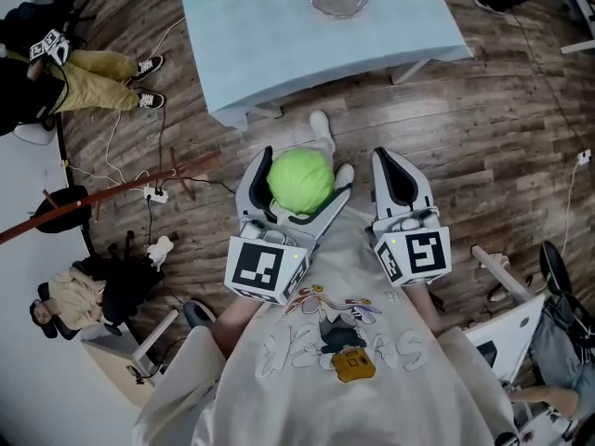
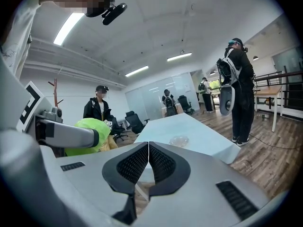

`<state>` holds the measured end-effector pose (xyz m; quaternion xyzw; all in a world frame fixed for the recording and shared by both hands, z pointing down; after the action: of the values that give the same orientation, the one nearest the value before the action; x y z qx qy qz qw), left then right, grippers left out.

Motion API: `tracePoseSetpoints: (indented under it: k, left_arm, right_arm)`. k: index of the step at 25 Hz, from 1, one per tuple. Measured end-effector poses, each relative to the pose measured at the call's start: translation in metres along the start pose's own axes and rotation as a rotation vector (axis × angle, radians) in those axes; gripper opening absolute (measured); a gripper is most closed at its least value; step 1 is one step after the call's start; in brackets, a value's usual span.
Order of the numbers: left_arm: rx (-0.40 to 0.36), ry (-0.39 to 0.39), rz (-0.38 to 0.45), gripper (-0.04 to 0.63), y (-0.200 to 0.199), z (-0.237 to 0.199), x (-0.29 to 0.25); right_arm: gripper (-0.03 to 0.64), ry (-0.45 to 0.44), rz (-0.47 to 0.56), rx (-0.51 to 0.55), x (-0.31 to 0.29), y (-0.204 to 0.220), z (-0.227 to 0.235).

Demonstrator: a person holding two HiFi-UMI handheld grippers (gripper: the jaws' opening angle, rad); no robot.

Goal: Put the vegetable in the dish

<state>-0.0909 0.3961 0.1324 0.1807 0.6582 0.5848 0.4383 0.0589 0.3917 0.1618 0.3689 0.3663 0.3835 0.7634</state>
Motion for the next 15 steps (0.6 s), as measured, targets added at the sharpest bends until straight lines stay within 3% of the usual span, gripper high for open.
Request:
tracePoseSetpoints:
  k: [15]
  left_arm:
    - [0.030, 0.025, 0.016, 0.535, -0.035, -0.072, -0.101]
  right_arm:
    - [0.023, 0.028, -0.016, 0.017, -0.102, -0.059, 0.034]
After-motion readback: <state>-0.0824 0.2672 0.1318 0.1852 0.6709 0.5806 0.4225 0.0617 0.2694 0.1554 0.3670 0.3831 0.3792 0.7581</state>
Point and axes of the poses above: the fingertips, and each gripper's own axes: x backward along the fingers, z to its right, y out of its underside, the point moved 5 cm from there along x, backward along the fingers, and after that the axes turned 14 degrees about -x, right-handed, at the moved point
